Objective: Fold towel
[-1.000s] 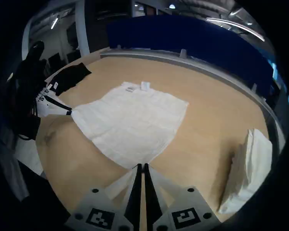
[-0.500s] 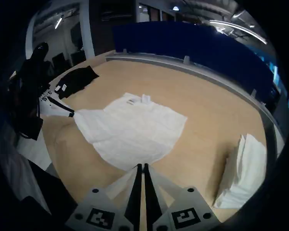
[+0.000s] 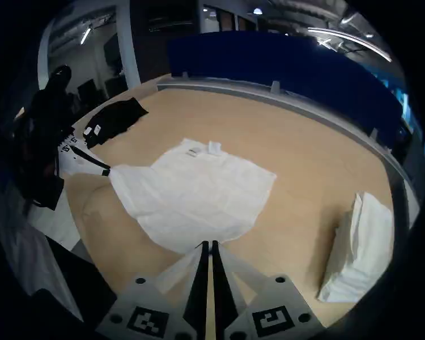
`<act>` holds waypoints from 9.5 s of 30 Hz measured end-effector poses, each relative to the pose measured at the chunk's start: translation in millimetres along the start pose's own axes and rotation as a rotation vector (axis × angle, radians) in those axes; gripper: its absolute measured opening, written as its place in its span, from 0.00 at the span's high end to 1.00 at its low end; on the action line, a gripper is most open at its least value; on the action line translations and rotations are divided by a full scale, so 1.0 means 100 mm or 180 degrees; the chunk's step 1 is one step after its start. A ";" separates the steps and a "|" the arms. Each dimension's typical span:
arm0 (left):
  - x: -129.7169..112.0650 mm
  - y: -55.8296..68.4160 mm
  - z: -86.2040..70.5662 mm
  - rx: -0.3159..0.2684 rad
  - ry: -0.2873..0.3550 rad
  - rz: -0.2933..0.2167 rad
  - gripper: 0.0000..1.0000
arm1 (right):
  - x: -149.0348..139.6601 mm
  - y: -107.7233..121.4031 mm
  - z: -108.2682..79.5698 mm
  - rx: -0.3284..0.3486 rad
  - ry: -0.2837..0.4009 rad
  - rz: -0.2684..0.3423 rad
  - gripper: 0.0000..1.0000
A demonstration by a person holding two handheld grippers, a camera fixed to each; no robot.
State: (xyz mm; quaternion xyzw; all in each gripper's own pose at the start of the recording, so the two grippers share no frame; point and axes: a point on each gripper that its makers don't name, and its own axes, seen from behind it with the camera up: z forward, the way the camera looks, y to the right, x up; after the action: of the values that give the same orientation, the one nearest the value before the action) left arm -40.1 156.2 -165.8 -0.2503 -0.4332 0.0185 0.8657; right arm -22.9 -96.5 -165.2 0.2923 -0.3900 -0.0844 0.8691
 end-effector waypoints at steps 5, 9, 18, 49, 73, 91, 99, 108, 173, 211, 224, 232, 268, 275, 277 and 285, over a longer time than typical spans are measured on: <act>0.04 -0.03 0.03 0.0003 0.0018 -0.0029 0.90 | 0.02 0.02 0.04 0.0006 0.0011 -0.0004 0.96; 0.07 -0.05 0.07 0.0016 0.0022 -0.0069 0.90 | 0.01 0.05 0.10 0.0015 -0.0003 0.0006 0.96; 0.16 -0.11 0.22 0.0022 -0.0002 -0.0235 0.90 | 0.07 0.13 0.25 0.0027 0.0019 0.0083 0.96; 0.58 -0.45 0.61 0.0092 -0.0006 -0.0394 0.90 | 0.37 0.55 0.57 -0.0224 0.0073 0.0035 0.55; 0.52 -0.39 0.60 0.0070 -0.0013 -0.0397 0.90 | -0.28 -0.30 0.47 0.0009 -0.0160 0.0231 0.36; 0.51 -0.37 0.61 0.0066 -0.0031 -0.0382 0.90 | -0.52 -0.41 0.62 -0.0019 -0.0329 0.0051 0.35; 0.50 -0.34 0.61 0.0053 -0.0036 -0.0375 0.90 | -0.58 -0.36 0.64 -0.0064 -0.0397 -0.0017 0.62; 0.50 -0.32 0.62 0.0052 -0.0045 -0.0362 0.90 | -0.59 -0.32 0.66 -0.0026 -0.0424 0.0063 0.85; 1.20 -0.66 0.58 0.0223 0.0258 -0.0570 0.90 | 0.90 0.87 0.72 -0.0220 -0.0090 -0.0518 0.91; 1.19 -1.18 1.40 0.0426 -0.0008 -0.0624 0.54 | 0.75 1.33 1.40 -0.0410 -0.0299 -0.0271 0.38; 1.20 -1.23 1.31 0.0420 0.0044 -0.0650 0.16 | 0.77 1.27 1.38 -0.0393 -0.0271 -0.0213 0.19; 1.15 -1.17 1.20 0.0401 0.0037 -0.0636 0.16 | 0.68 1.19 1.29 -0.0392 -0.0285 -0.0163 0.19; 0.39 -0.83 0.59 0.0445 -0.0023 -0.0817 0.15 | 0.09 0.85 0.92 -0.0341 -0.0408 -0.0096 0.19; 0.30 -0.81 0.54 0.0457 -0.0034 -0.0884 0.15 | 0.01 0.80 1.05 -0.0286 -0.0483 -0.0167 0.19; 0.27 -0.81 0.52 0.0461 -0.0035 -0.0894 0.15 | -0.01 0.80 1.08 -0.0282 -0.0508 -0.0180 0.20; 0.19 -0.80 0.48 0.0469 -0.0047 -0.0950 0.15 | -0.07 0.78 1.19 -0.0253 -0.0566 -0.0182 0.26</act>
State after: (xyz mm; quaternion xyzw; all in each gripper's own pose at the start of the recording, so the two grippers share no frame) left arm -80.2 110.7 -91.8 -0.1189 -0.4694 -0.0768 0.8716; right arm -120.5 -83.0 -61.9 0.2599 -0.4535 -0.1502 0.8392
